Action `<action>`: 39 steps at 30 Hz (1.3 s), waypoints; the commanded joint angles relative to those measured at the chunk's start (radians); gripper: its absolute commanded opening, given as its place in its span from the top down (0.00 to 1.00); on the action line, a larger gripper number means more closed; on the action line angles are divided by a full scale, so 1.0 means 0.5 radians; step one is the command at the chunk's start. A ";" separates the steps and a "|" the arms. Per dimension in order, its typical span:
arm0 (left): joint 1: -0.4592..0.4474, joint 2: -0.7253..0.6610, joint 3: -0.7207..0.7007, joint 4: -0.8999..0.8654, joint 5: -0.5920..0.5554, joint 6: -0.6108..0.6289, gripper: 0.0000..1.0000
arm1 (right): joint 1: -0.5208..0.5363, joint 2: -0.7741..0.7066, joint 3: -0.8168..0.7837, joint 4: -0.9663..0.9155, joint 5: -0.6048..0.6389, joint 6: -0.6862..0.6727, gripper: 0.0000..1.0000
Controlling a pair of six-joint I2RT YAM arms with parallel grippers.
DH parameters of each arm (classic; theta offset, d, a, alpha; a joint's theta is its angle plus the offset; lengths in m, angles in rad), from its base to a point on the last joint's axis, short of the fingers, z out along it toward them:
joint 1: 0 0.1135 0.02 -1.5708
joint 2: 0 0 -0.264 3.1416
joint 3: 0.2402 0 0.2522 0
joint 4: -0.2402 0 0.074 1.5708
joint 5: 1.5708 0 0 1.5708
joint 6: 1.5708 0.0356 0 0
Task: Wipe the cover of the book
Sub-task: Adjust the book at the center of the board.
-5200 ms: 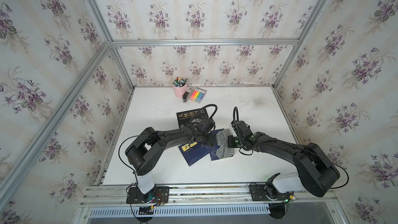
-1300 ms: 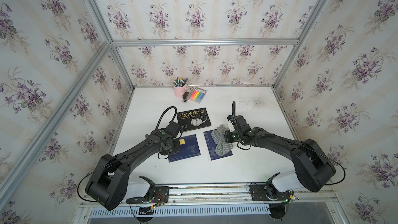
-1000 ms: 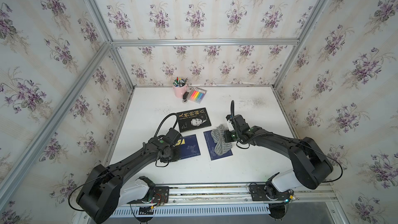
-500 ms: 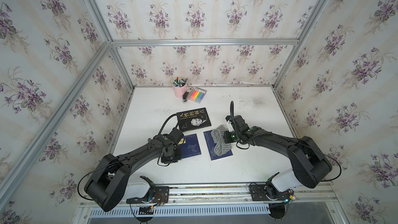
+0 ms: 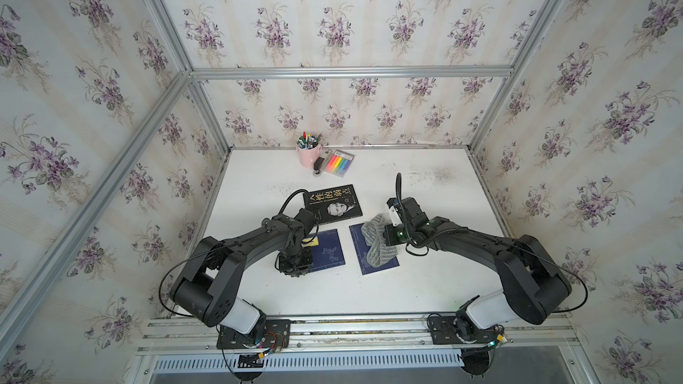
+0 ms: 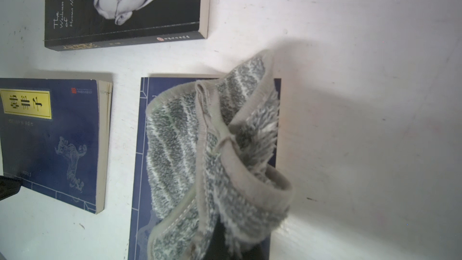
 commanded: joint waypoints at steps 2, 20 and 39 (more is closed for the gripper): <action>0.020 0.159 -0.044 0.539 -0.403 0.058 0.79 | 0.006 -0.014 0.006 0.009 -0.019 -0.035 1.00; -0.130 -0.220 -0.214 0.445 -0.338 0.000 0.82 | 0.006 0.019 0.013 0.012 -0.025 -0.044 1.00; -0.336 -0.392 -0.194 0.302 -0.322 -0.120 0.96 | 0.005 0.044 0.015 0.022 -0.023 -0.047 1.00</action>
